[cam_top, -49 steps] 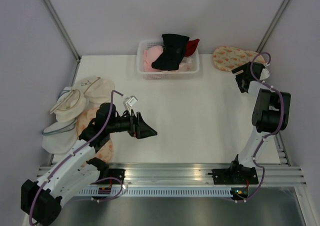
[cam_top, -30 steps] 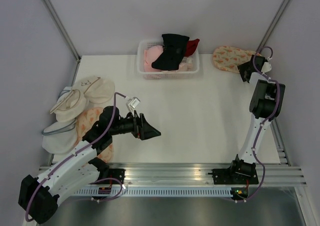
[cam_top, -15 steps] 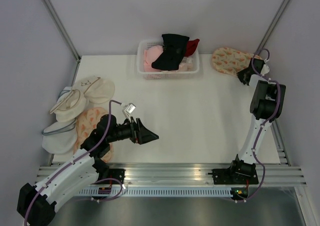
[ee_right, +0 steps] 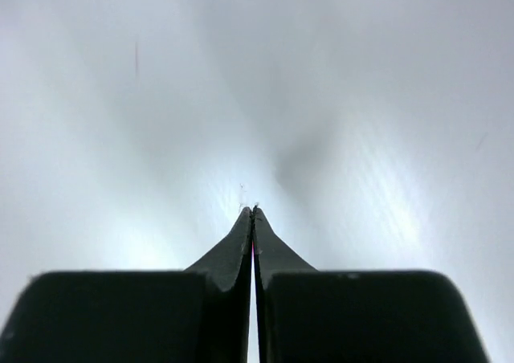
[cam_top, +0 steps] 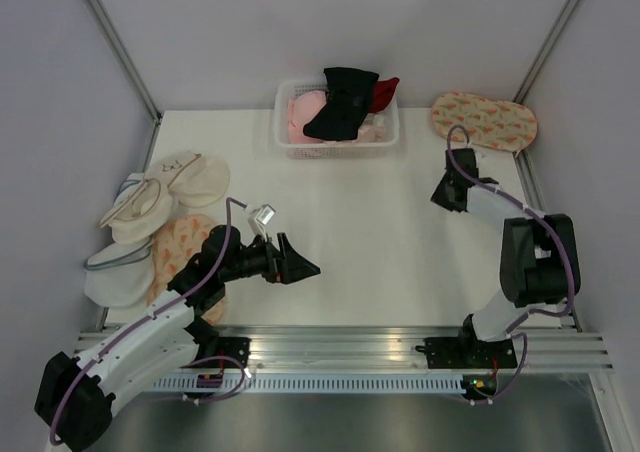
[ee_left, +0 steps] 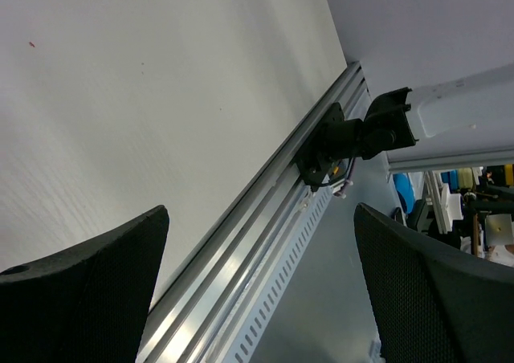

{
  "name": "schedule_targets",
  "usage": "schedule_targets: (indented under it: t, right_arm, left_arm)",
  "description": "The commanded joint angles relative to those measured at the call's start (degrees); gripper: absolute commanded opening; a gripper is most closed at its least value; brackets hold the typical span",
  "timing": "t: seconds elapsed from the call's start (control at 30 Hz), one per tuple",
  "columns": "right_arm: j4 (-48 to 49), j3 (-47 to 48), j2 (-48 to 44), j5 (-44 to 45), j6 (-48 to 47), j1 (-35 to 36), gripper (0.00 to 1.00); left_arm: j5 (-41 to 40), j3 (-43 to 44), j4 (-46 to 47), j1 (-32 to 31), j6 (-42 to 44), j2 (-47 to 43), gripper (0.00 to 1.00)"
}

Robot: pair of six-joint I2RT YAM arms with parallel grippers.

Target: Unzip the laundry bag and remove the bra

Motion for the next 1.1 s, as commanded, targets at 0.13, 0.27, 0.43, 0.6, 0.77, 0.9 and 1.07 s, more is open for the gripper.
schedule_targets:
  t: [0.13, 0.27, 0.43, 0.6, 0.77, 0.9, 1.07]
  right_arm:
    - [-11.13, -20.35, -22.20, -13.01, -7.33, 11.96, 0.01]
    - [-15.43, -19.74, -30.53, -8.67, -7.33, 17.07, 0.01]
    - [-11.77, -16.32, -30.03, 1.64, -2.94, 17.16, 0.00]
    - [-1.93, -12.20, -21.95, 4.21, 2.42, 13.32, 0.47]
    - [9.76, -9.46, -10.35, -2.04, 9.01, 2.67, 0.94]
    - [16.54, -2.02, -0.60, -1.69, 12.00, -3.73, 0.98]
    - [19.97, 4.86, 11.71, -6.78, 20.07, -9.20, 0.98]
  left_arm:
    - [-5.40, 0.83, 1.31, -0.79, 0.08, 0.48, 0.99]
    - [-5.85, 0.74, 2.19, -1.14, -0.53, 2.24, 0.99]
    - [-6.02, 0.48, 3.16, -1.58, -1.41, 2.94, 0.99]
    - [-5.58, 0.30, 2.63, -1.67, -1.41, 1.98, 0.99]
    - [-4.97, 0.13, 2.46, -1.67, -1.59, 1.27, 0.99]
    - [-4.35, -0.31, 2.37, -1.67, -1.50, 0.92, 0.99]
    - [-4.26, -1.19, 2.19, -1.75, -1.67, 0.48, 0.99]
